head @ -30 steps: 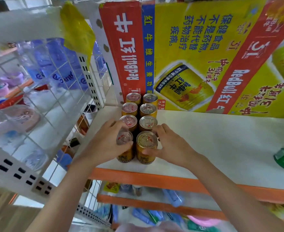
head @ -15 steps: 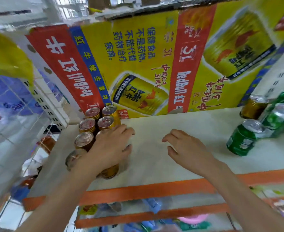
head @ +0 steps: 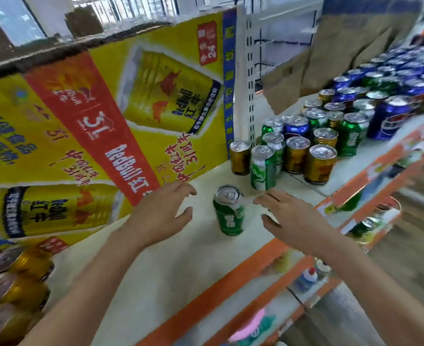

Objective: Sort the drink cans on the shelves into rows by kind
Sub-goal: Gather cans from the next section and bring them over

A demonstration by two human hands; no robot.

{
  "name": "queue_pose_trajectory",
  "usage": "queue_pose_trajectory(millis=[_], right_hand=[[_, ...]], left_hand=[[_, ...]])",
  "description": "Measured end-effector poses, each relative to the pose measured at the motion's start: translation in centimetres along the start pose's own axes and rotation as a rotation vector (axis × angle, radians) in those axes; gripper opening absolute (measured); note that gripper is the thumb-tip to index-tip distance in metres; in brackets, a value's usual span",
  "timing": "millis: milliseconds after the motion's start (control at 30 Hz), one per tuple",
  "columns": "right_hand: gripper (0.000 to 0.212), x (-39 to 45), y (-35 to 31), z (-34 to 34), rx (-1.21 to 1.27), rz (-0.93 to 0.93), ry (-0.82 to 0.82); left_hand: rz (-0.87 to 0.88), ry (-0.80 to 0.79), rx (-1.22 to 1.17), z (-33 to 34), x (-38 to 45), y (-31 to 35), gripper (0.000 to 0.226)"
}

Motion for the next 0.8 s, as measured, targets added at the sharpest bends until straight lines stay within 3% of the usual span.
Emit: queue_pose_trajectory(millis=[133, 333, 633, 800], right_hand=[[0.039, -0.1, 4.7, -1.8, -0.010, 0.083, -0.020], [0.039, 0.6, 11.4, -3.7, -0.004, 0.163, 0.002], [0.039, 3.8, 17.6, -5.7, -0.005, 0.198, 0.047], [0.057, 5.9, 19.1, -5.6, -0.067, 0.266, 0.048]], left_hand=[[0.093, 0.000, -0.071, -0.5, 5.6, 3.1, 0.037], [0.088, 0.021, -0.108, 0.8, 11.9, 7.0, 0.036], [-0.052, -0.108, -0.116, 2.1, 19.5, 5.6, 0.040], [-0.040, -0.183, -0.074, 4.1, 23.4, 4.7, 0.044]])
Point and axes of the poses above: each hand's wrist, its own x-axis towards the middle knuckle, its own z-axis out of the palm, y = z × x, the point moved 1 cm from there along x, towards the middle knuckle, and after that the axes turned 8 degrees about x, right-handed, at the moved point
